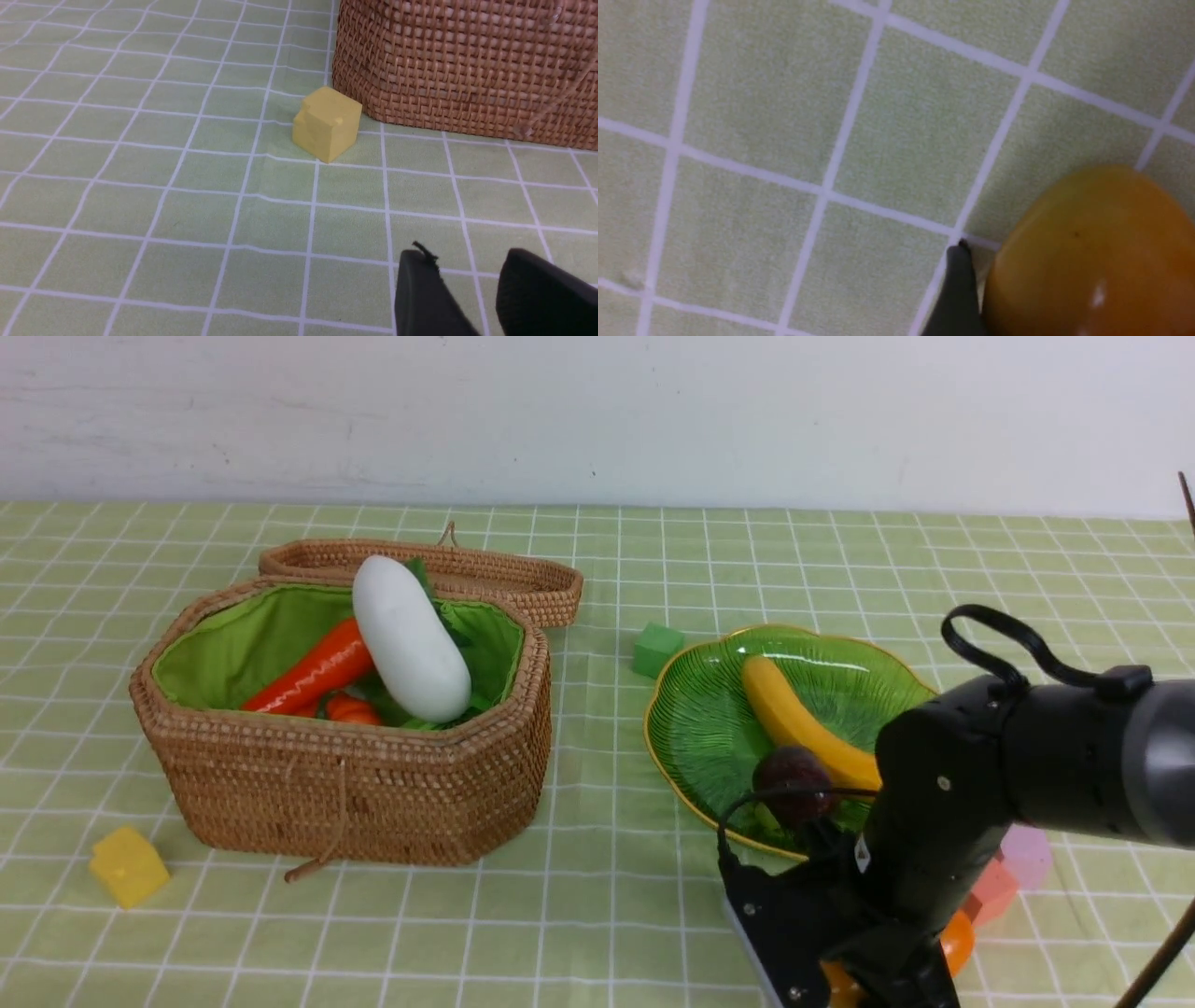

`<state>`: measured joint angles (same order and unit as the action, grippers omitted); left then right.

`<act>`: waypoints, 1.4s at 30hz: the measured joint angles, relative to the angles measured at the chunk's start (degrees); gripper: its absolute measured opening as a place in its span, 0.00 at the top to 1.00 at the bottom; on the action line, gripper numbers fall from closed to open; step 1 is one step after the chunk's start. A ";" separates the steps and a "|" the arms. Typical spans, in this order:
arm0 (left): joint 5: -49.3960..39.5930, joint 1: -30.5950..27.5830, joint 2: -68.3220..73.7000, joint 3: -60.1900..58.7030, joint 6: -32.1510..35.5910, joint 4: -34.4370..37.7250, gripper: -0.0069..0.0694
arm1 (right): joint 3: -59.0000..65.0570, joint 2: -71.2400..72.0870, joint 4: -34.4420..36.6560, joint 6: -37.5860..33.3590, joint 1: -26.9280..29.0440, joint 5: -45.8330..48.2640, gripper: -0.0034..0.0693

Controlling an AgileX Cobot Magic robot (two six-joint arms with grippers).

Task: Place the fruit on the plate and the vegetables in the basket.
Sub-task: Use the right arm to grab a mango and put it into the right plate

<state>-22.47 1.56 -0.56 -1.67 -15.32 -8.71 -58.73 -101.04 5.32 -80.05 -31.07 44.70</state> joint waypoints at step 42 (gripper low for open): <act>0.00 0.00 0.00 0.00 0.00 0.00 0.60 | -37.97 -21.23 28.13 41.12 10.79 -7.76 0.14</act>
<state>-22.47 1.56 -0.56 -1.67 -15.32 -8.71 -96.70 -122.27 33.45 -38.93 -20.28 36.94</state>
